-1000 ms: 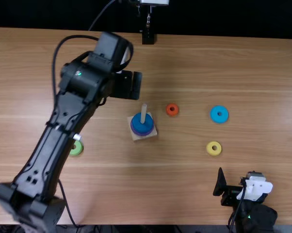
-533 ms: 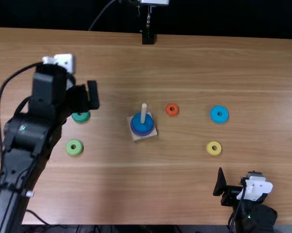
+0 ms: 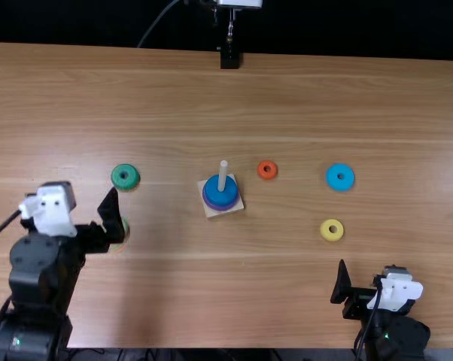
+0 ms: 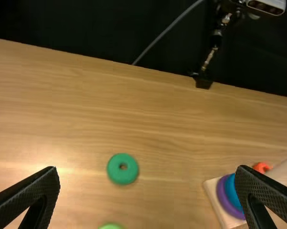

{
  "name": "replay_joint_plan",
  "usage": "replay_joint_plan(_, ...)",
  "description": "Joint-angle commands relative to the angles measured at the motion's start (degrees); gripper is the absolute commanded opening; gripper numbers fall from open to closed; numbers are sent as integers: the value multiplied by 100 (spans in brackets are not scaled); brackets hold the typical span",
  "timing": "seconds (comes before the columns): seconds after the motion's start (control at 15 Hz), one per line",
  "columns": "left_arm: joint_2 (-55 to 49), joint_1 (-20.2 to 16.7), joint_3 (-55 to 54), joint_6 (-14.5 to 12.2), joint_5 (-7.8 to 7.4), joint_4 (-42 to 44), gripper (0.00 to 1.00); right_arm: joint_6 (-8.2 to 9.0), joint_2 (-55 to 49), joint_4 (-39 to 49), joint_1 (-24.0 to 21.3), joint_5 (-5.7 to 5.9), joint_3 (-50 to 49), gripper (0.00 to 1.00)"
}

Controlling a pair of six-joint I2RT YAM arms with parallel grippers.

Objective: Build the Hanoi tower: stack the rings onto the peg from bottom to top in this color order: purple, dark blue, light blue, dark green, light green, yellow, orange.

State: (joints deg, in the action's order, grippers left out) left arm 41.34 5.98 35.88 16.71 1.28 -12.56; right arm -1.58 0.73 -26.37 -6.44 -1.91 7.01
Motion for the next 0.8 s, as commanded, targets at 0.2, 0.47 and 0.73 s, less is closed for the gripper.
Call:
replay_joint_plan(0.2,-1735,-343,-1584,-36,-12,53,100,0,-73,-322,-42,1,-613,100)
replay_joint_plan(0.47,-2666,-343,-2823,-47,-12,53,100,0,-73,-322,-42,1,-613,100)
replay_joint_plan(0.73,-3273,-343,-3394,-47,-86,53,100,0,-73,-322,-42,1,-613,100)
